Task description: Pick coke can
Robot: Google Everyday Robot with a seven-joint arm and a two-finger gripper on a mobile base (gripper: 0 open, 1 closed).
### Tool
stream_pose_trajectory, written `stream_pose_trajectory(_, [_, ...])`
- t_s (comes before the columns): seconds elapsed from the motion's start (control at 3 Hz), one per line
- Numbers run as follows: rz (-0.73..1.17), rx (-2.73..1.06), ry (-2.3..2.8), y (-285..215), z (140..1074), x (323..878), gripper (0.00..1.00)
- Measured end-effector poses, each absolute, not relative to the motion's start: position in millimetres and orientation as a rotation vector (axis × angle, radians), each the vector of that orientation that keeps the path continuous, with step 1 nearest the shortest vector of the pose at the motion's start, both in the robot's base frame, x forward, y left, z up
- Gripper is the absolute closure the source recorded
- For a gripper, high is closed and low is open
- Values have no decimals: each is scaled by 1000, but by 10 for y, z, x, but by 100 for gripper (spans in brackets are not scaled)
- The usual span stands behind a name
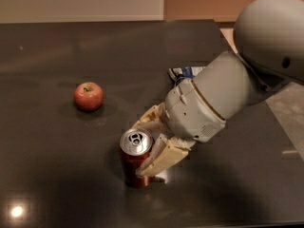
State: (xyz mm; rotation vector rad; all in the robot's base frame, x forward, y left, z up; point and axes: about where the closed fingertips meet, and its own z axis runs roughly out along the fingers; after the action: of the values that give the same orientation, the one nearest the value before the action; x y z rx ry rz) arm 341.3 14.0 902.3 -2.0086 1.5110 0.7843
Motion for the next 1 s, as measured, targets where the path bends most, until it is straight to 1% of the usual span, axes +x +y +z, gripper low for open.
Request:
stream_pose_trajectory(0.33, [778, -2018, 1522, 80, 9216, 3594, 100])
stream_pose_trajectory(1.0, [804, -2029, 1526, -65, 9671, 3914, 100])
